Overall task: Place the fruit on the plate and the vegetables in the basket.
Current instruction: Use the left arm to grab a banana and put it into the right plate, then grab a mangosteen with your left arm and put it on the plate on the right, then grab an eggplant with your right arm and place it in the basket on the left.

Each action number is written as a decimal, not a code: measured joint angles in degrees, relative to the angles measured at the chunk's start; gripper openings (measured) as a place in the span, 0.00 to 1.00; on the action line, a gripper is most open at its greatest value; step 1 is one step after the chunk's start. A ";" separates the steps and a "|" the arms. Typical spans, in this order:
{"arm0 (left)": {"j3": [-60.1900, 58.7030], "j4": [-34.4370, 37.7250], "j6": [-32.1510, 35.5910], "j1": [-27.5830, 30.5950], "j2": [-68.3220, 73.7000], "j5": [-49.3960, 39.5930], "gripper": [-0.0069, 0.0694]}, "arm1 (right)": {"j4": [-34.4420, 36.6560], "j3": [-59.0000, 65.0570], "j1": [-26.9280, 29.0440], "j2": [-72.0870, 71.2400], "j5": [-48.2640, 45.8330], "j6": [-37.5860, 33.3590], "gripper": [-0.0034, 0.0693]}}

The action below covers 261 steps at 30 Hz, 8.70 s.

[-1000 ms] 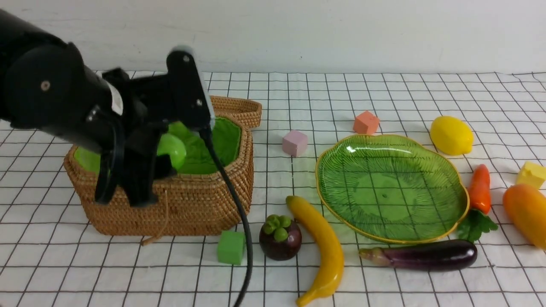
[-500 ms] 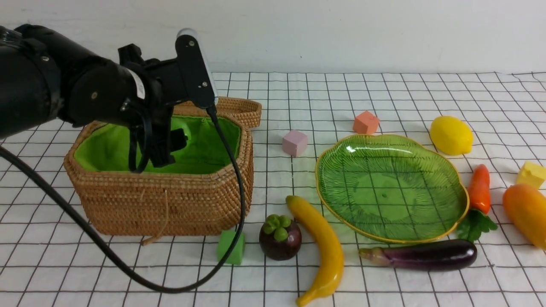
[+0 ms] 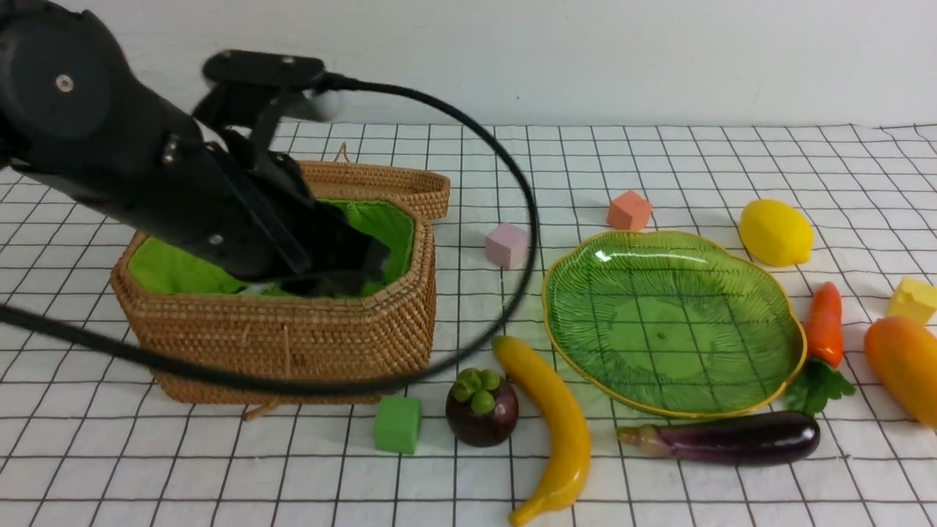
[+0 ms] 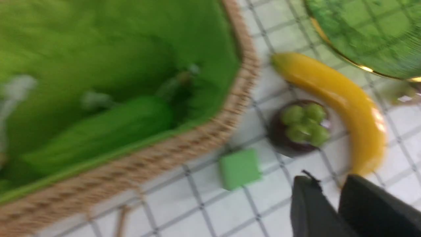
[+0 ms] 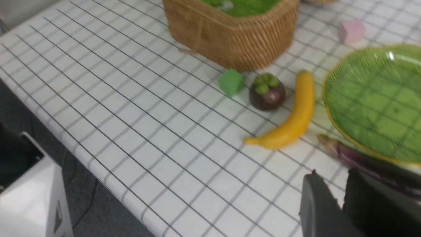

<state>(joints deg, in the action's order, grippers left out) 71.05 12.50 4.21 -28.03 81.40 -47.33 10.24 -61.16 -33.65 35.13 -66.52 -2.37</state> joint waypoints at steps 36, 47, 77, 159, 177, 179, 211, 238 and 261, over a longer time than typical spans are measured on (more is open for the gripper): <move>19.19 -14.40 -22.24 -22.62 38.06 -8.91 0.47 | -4.68 -0.67 -0.04 -11.49 -5.96 7.37 0.29; 33.76 -17.31 -2.80 -26.04 31.75 -7.39 0.47 | -8.66 -0.67 -0.04 -11.49 -5.96 9.12 0.30; 51.77 -7.80 6.43 -20.00 43.50 -16.87 0.64 | -2.89 -0.67 -0.04 -11.49 -5.96 9.04 0.32; 45.43 -16.71 -9.76 -16.06 24.97 -18.26 0.41 | -7.50 -0.67 -0.04 9.90 -1.80 4.62 0.36; -9.22 -3.82 -5.83 -16.06 -29.60 -8.39 0.07 | -12.05 -0.42 12.84 37.97 3.01 -7.68 0.36; -21.27 -2.94 -4.83 -16.06 -40.27 -0.75 0.07 | -8.79 -0.42 17.81 40.23 4.37 -13.91 0.36; -33.52 0.70 -0.59 -16.06 -58.39 11.22 0.07 | -9.72 -0.42 20.06 62.95 12.09 -44.87 0.87; -33.52 1.51 -0.59 -16.06 -58.39 12.51 0.07 | -3.34 -0.42 20.06 68.99 12.86 -45.04 0.68; -32.79 -30.36 -30.25 -16.06 -58.39 7.95 0.07 | 4.67 -18.43 -2.76 54.14 7.24 -33.78 0.63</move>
<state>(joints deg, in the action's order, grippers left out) 38.27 -17.86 -26.04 -44.08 23.00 -39.38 14.91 -79.59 -36.41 89.27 -59.28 -36.14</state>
